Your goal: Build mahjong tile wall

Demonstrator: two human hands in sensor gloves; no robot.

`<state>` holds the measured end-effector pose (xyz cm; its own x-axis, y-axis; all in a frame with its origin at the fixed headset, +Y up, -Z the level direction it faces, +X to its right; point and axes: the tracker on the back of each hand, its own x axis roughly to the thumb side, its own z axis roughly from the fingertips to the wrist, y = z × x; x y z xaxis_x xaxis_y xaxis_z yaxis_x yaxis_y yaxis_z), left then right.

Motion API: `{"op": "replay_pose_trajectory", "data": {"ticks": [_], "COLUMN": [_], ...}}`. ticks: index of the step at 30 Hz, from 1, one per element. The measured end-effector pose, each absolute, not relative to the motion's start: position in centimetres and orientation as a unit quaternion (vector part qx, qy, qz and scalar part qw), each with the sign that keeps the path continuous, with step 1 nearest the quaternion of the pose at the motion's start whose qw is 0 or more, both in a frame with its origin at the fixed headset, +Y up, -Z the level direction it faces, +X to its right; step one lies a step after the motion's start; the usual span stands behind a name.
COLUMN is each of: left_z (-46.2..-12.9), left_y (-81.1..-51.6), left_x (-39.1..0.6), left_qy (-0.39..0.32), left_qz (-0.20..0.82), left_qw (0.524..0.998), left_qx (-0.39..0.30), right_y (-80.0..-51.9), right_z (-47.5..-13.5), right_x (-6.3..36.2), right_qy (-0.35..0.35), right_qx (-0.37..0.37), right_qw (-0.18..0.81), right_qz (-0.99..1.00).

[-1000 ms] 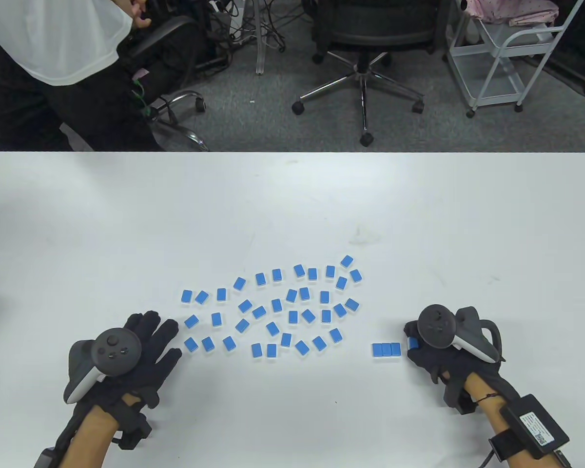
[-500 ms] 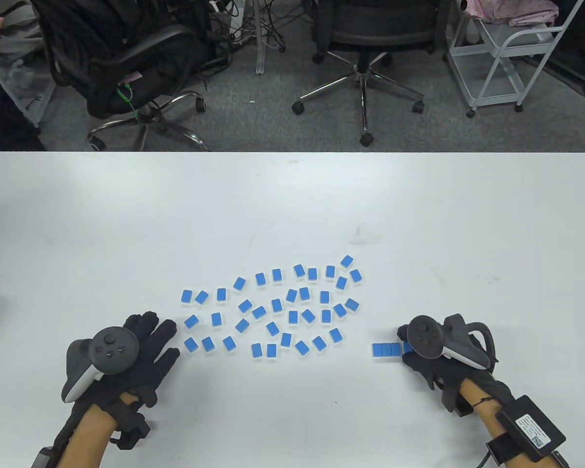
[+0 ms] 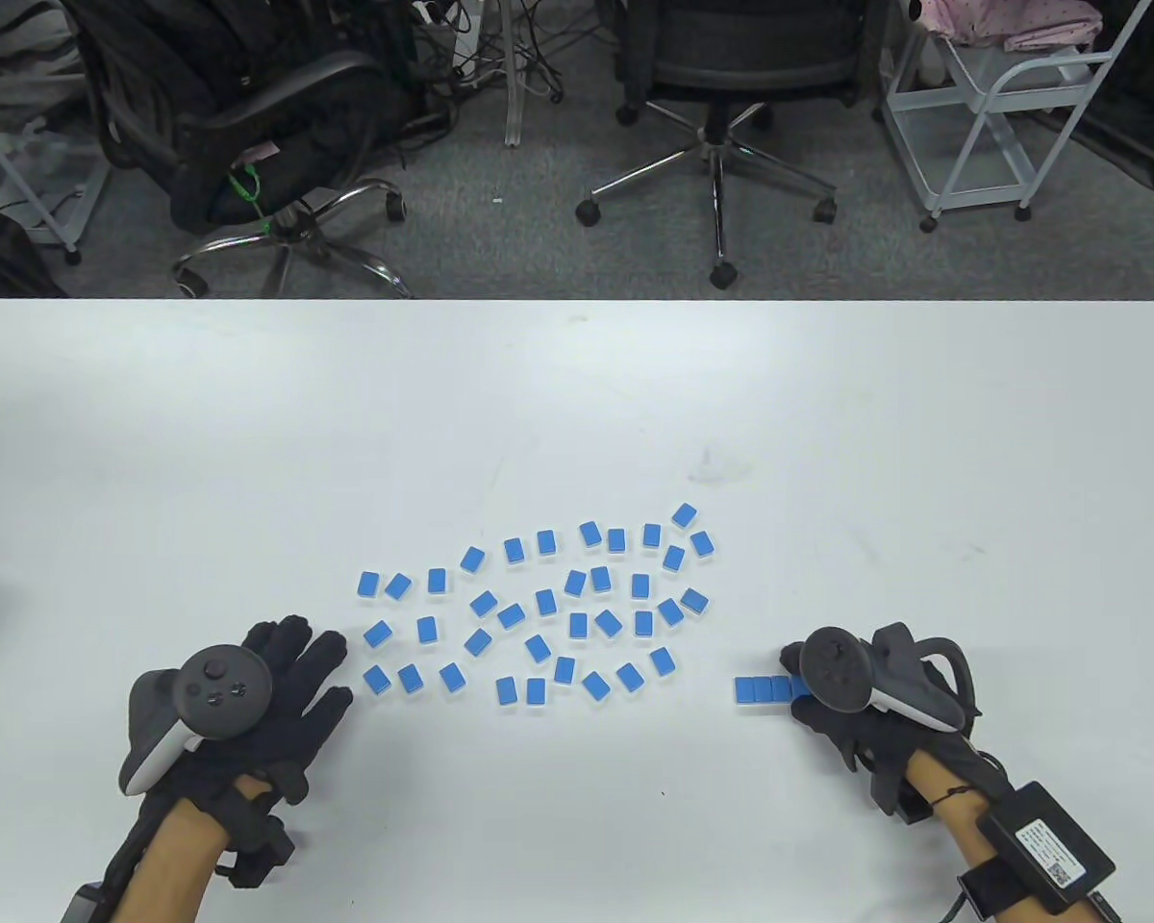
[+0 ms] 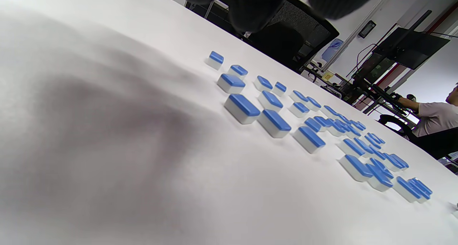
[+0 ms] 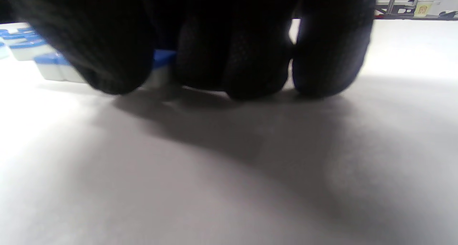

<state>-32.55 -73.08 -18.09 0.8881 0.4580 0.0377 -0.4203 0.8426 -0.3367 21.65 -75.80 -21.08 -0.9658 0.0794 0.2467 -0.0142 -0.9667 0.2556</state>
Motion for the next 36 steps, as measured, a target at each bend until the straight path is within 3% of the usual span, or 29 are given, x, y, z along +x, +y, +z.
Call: {"op": "replay_pose_trajectory", "data": {"ticks": [14,26,30,36], "left_z": [-17.9,-17.9,-17.9,-17.7], "left_y": [-73.0,-73.1,-73.3,-73.2], "left_x": [-32.8,-32.7,-32.5,-32.6], "left_qy": [-0.058,-0.061,-0.062,-0.058], "left_qz": [0.232,0.228,0.230,0.236], "left_qw": [0.958,0.959,0.958,0.957], "left_qx": [-0.160,-0.153,-0.160,-0.158], "right_y": [-75.7,-75.1,-74.5,-74.2], "right_z": [-21.0,-23.5,-25.0,-27.0], "right_x": [21.8,25.4,24.8,21.8], "right_qy": [0.145,0.171,0.156,0.162], "right_qx": [0.127,0.024,-0.004,0.019], "right_qw": [0.035,0.178,0.135,0.064], "right_qz": [0.981,0.969,0.978,0.984]}}
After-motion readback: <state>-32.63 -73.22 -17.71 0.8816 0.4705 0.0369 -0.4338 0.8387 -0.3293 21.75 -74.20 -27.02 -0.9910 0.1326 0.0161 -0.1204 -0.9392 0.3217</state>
